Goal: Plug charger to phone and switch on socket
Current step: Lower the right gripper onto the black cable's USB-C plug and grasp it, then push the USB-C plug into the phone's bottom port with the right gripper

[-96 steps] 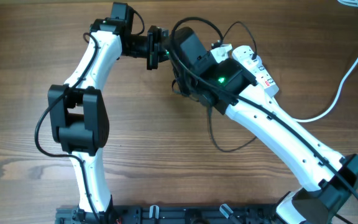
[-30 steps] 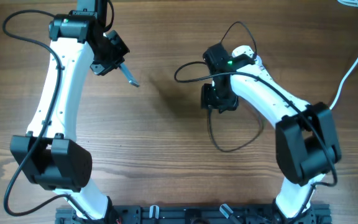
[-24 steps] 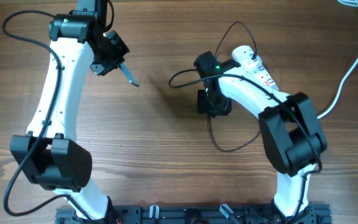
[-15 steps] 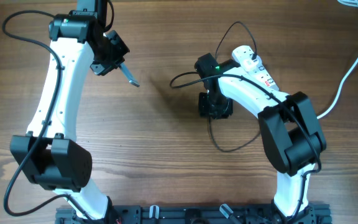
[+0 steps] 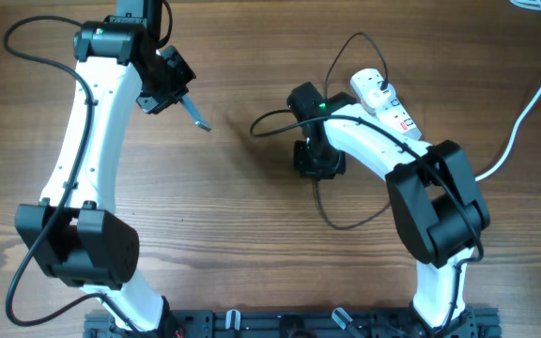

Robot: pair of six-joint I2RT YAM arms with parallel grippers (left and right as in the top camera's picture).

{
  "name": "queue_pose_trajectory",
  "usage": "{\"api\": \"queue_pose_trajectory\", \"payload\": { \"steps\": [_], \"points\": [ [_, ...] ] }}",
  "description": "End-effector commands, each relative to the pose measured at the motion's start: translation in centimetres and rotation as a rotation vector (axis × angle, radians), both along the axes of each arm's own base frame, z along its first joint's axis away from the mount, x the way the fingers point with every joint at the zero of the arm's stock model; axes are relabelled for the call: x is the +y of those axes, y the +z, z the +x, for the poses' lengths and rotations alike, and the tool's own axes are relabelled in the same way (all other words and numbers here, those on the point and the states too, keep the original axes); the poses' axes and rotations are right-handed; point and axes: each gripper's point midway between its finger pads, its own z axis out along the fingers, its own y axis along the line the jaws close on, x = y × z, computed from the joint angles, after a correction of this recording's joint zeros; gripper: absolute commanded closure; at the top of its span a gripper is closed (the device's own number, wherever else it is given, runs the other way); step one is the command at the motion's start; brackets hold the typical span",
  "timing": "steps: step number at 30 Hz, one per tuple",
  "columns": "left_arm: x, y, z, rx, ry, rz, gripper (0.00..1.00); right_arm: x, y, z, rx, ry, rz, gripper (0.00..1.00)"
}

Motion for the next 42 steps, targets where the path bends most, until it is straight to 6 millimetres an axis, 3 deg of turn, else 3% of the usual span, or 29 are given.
{"api": "queue_pose_trajectory", "payload": {
  "steps": [1, 12, 15, 18, 20, 21, 24, 27, 29, 33, 36, 40, 42],
  "points": [
    [0.2, 0.8, 0.3, -0.028, 0.018, 0.005, 0.96, -0.7, -1.5, -0.5, 0.022, -0.016, -0.047, 0.76],
    [0.2, 0.8, 0.2, -0.025, 0.018, 0.005, 0.96, -1.1, -1.5, 0.2, -0.014, 0.040, -0.073, 0.83],
    [0.2, 0.8, 0.2, -0.024, 0.018, 0.005, 0.96, -1.1, -1.5, 0.2, -0.014, 0.040, -0.073, 0.94],
    [0.2, 0.8, 0.2, -0.025, 0.018, 0.005, 0.96, -1.1, -1.4, 0.2, -0.012, 0.040, -0.069, 0.95],
    [-0.8, 1.0, 0.6, -0.045, -0.044, -0.036, 0.96, -0.3, -0.5, 0.2, 0.003, 0.070, -0.031, 0.96],
    [-1.9, 1.4, 1.0, -0.076, -0.117, -0.081, 0.96, 0.5, 0.3, 0.2, 0.010, 0.098, 0.012, 0.96],
    [-6.8, 4.0, 2.3, -0.221, -0.372, -0.297, 0.96, 4.1, 5.4, 0.1, 0.007, 0.233, 0.224, 0.96],
    [-9.9, 6.7, 2.7, -0.319, -0.484, -0.483, 0.96, 6.7, 13.3, -1.3, -0.105, 0.396, 0.468, 0.96],
    [-12.9, 10.4, 2.0, -0.411, -0.620, -0.702, 0.96, 6.3, 19.7, -2.4, -0.253, 0.449, 0.532, 0.96],
    [-15.3, 15.6, 0.2, -0.548, -0.841, -0.954, 0.96, 6.0, 26.4, -4.9, -0.400, 0.493, 0.643, 0.96],
    [-15.4, 16.0, -0.1, -0.554, -0.859, -0.976, 0.96, 5.9, 28.3, -4.7, -0.485, 0.504, 0.657, 0.96],
    [-16.5, 16.6, -1.2, -0.543, -0.906, -1.024, 0.96, 5.9, 28.5, -3.6, -0.500, 0.418, 0.648, 0.95],
    [-17.0, 15.7, -0.5, -0.543, -0.884, -0.962, 0.96, 6.1, 28.9, -3.0, -0.527, 0.401, 0.651, 0.95]
  ]
}}
